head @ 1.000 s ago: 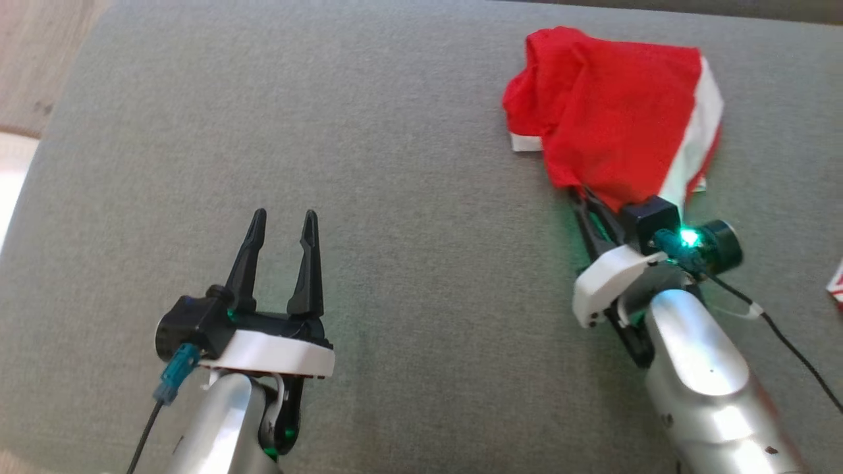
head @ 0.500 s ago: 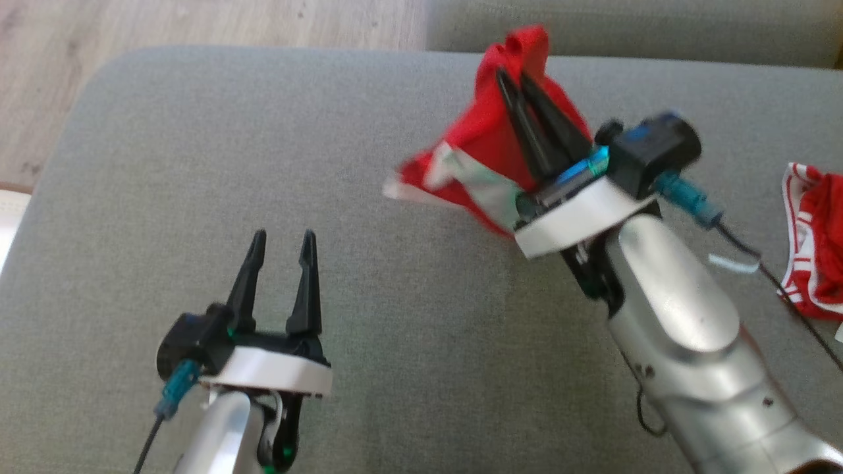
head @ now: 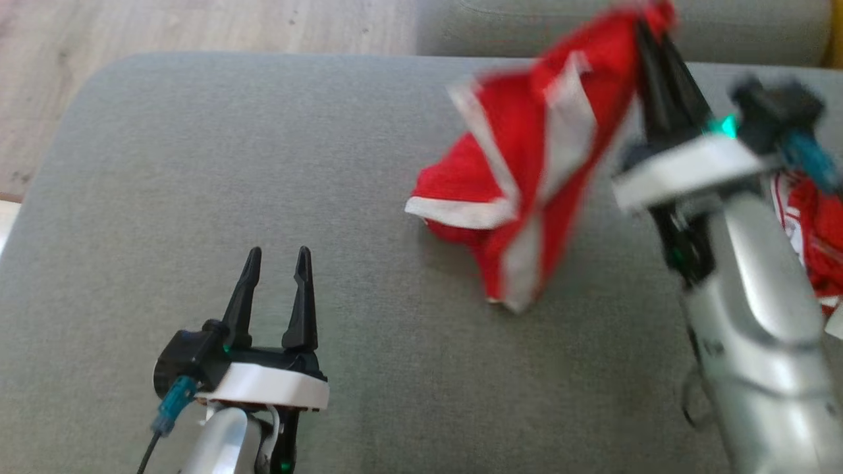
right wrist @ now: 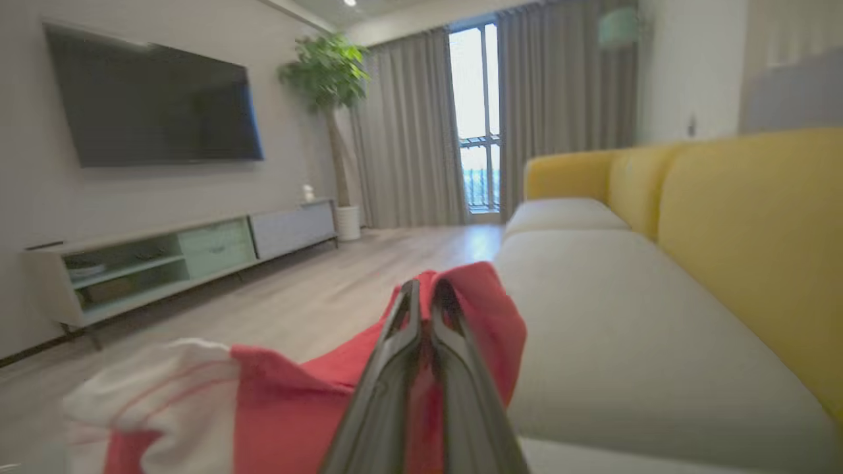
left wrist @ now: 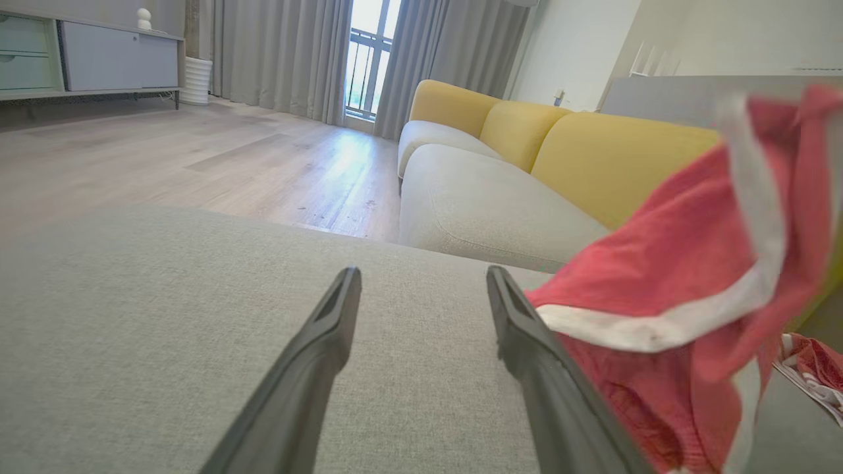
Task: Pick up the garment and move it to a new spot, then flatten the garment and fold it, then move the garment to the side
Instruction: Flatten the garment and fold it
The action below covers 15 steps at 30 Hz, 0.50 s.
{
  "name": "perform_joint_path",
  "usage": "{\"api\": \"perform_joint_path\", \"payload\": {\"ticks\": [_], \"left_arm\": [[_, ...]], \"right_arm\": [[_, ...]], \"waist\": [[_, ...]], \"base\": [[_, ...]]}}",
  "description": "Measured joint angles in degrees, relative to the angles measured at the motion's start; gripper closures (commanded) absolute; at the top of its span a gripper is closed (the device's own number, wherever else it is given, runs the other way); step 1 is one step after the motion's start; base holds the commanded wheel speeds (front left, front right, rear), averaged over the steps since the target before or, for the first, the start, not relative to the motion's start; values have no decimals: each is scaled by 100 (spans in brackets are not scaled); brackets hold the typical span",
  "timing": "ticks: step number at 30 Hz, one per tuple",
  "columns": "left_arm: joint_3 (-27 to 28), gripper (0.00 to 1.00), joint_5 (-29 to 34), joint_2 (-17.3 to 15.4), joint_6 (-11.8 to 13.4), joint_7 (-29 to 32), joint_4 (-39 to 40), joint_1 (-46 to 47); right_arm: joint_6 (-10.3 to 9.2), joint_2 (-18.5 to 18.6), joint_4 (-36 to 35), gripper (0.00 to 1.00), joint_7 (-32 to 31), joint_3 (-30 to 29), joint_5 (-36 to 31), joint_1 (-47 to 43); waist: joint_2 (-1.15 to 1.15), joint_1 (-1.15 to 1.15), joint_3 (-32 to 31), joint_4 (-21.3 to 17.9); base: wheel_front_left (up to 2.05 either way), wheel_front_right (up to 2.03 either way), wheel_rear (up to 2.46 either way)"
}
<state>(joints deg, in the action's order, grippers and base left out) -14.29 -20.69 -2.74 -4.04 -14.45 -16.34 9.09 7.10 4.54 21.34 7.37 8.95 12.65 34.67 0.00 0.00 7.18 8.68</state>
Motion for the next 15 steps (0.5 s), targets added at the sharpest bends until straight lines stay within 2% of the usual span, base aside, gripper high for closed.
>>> {"api": "perform_joint_path", "payload": {"ticks": [6,8,9,10,15], "left_arm": [[-12,0,0,0,0,0,7,55],[-26,0,0,0,-1,0,3,112],[-34,0,0,0,-1,0,3,142],[-38,0,0,1,-2,0,1,161],[-23,0,1,2,-1,0,-3,176]], "right_arm": [[0,164,330,100,-165,-1521,-398,-1077],[0,152,427,100,-323,-1834,-547,-1207],[0,113,458,53,-345,-1946,-635,-1234],[0,77,464,0,-347,-2001,-709,-1249],[0,-82,309,0,-290,-1867,-773,-1307]], "waist": [[0,0,143,-236],[0,0,179,-320],[0,0,197,-362],[0,0,215,-402],[0,0,276,-584]], "base": [[0,0,0],[0,0,0],[0,0,0],[0,0,0],[0,0,0]]}}
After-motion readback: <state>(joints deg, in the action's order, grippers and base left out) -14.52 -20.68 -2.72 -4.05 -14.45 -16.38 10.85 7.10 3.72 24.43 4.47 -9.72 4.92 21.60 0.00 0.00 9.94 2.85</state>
